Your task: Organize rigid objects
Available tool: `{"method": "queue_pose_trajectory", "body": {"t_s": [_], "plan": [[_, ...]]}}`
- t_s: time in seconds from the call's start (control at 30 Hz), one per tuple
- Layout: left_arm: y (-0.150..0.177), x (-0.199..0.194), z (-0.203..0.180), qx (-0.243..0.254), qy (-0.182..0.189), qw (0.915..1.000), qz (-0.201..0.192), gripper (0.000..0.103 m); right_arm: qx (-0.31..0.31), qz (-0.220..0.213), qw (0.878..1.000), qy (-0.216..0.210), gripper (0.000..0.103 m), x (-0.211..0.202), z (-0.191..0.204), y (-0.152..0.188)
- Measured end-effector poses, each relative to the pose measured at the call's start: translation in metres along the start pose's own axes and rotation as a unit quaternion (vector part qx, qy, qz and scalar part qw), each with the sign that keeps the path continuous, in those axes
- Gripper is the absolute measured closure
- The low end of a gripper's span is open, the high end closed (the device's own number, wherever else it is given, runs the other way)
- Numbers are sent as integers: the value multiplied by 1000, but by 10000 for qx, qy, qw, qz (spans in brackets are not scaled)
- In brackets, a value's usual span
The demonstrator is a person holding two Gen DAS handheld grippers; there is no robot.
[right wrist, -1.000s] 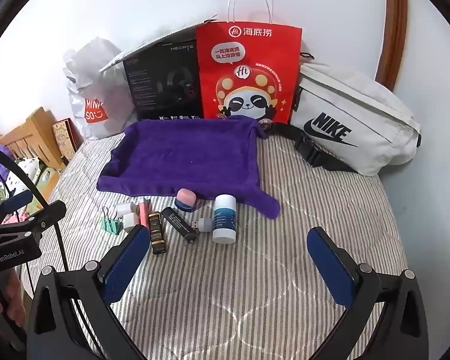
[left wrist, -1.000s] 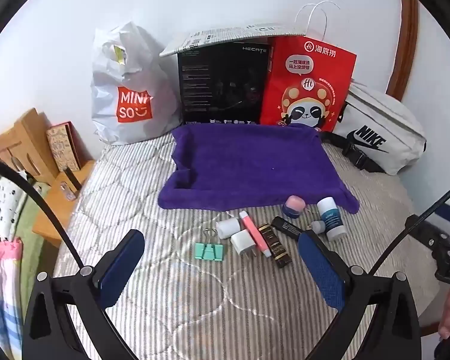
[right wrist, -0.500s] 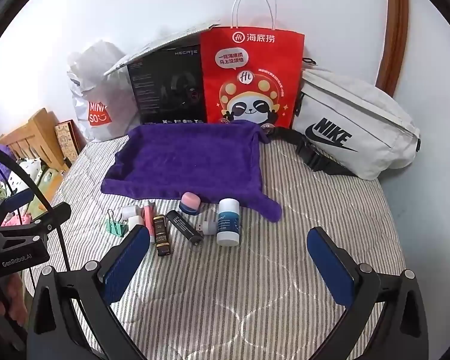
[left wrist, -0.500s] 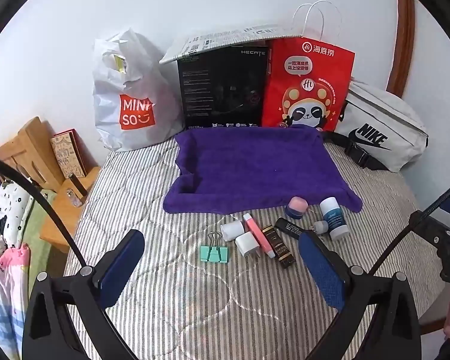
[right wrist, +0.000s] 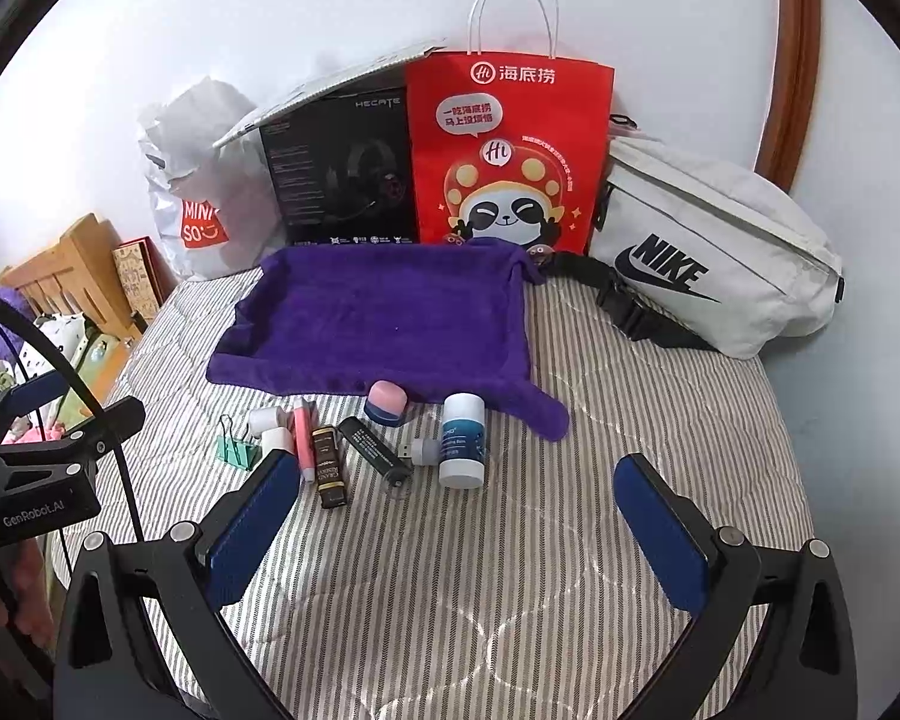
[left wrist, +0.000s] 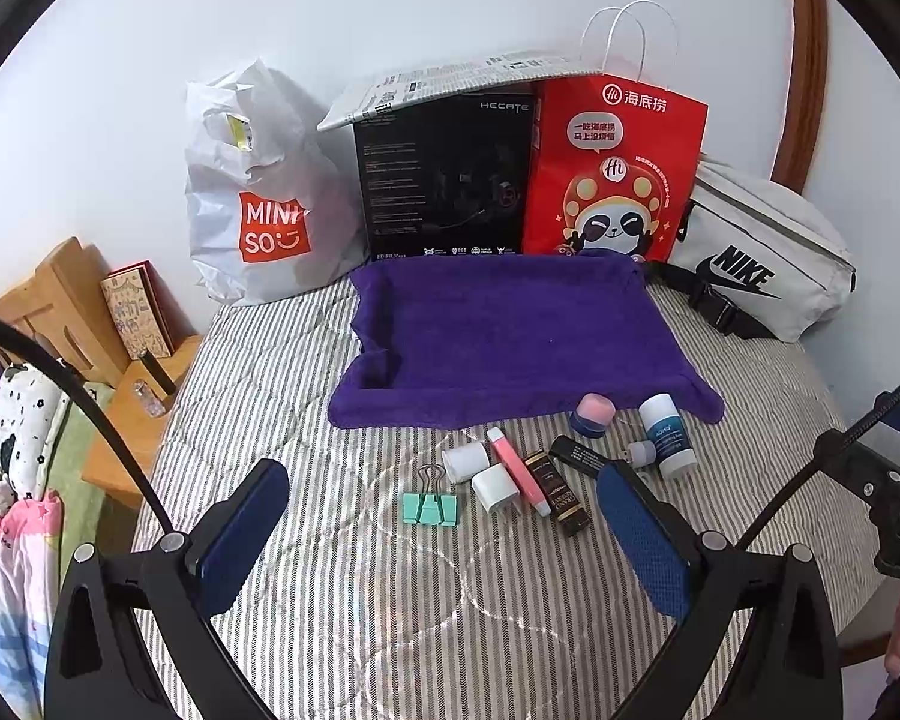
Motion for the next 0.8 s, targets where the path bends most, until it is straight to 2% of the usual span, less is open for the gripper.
{"method": "queue_pose_trajectory", "body": {"t_s": [0.8], "plan": [[2, 1, 2, 12, -26, 10000, 77, 0, 13, -58, 10000, 4, 0, -6, 2, 0]]}}
Point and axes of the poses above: each gripper's, at about its wrist camera, not at the fingertips, and x roughly the way its jaws point, z to its left, y to its underside, the point moved 10 cm from there along x, roughly the way its jaws point, and after that the axes turned 3 degrees about -x, right-handed, at the moved point
